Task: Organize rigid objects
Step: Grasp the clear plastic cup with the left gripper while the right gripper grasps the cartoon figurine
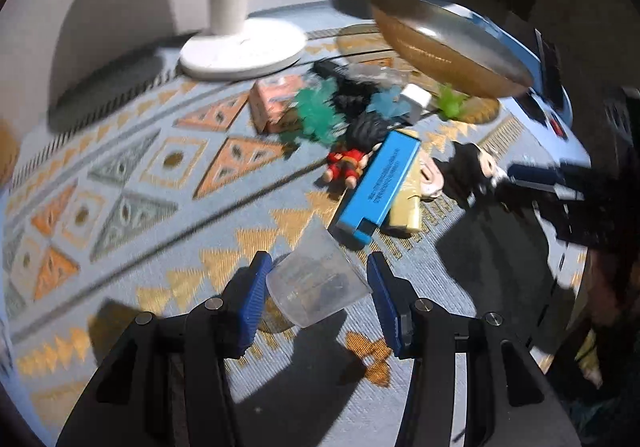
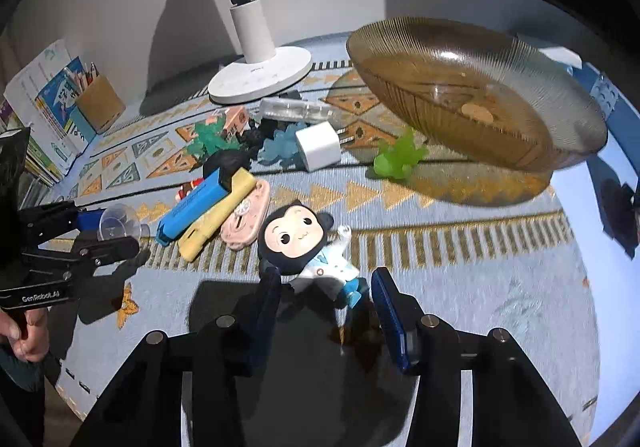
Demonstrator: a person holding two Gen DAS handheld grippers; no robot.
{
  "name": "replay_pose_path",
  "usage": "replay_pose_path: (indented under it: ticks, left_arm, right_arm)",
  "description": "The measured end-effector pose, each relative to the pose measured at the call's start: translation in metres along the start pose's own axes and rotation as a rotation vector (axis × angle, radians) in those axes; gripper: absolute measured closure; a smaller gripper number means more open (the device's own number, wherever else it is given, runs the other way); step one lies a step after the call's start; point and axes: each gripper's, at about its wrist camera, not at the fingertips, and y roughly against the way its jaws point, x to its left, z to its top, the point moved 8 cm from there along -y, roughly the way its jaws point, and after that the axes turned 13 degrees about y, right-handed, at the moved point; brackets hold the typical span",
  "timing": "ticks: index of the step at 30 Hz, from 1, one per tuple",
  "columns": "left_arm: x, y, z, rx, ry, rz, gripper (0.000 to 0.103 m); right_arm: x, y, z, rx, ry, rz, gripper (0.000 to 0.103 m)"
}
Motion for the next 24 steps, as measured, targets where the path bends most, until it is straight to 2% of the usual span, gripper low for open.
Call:
replay_pose_path:
  ticks: [3,4,6,7,8,9,11,16,18,20,22,24]
  left_arm:
    - [0.004,-0.001,-0.011,0.013,0.071,0.001,0.055]
    - [0.004,-0.002,-0.016,0.035,0.087,-0.012,0.049]
    - [-0.001,0.002,-0.026,0.059,0.076,-0.045,0.026]
    - [-0.004,0.003,-0.029,0.072,0.063,-0.051,0.024]
    - [-0.008,0.006,-0.035,0.099,0.039,-0.062,0.023]
    - [-0.011,0.007,-0.038,0.114,0.020,-0.065,0.023]
    - [-0.013,0.009,-0.041,0.108,-0.026,-0.041,0.023]
    - [-0.012,-0.001,-0.034,0.089,-0.122,0.009,0.023]
    - [-0.015,-0.004,-0.036,0.102,-0.198,-0.004,0.023]
    - [-0.022,-0.007,-0.042,0.116,-0.289,-0.023,0.023]
    - [-0.026,-0.007,-0.045,0.115,-0.331,-0.038,0.028]
    - [-0.027,-0.002,-0.043,0.111,-0.336,-0.051,0.056]
  right_arm:
    - [0.011,0.004,-0.006,0.009,0.025,0.055,0.056]
    - [0.016,0.005,-0.008,0.010,0.041,0.090,0.053]
    - [0.018,0.011,-0.009,-0.008,0.050,0.112,0.039]
    - [0.016,0.015,-0.008,-0.020,0.056,0.097,0.027]
    - [0.013,0.017,-0.007,-0.028,0.063,0.085,0.019]
    - [0.010,0.019,-0.005,-0.041,0.073,0.075,0.018]
    - [0.006,0.017,-0.001,-0.045,0.080,0.080,0.018]
    - [0.002,-0.014,0.004,0.013,0.108,0.073,0.018]
    - [0.002,-0.023,0.006,0.026,0.109,0.078,0.027]
    - [0.004,-0.025,0.009,0.015,0.116,0.076,0.041]
    - [0.010,-0.024,0.010,0.002,0.117,0.104,0.052]
    - [0.012,-0.023,0.009,-0.005,0.109,0.090,0.053]
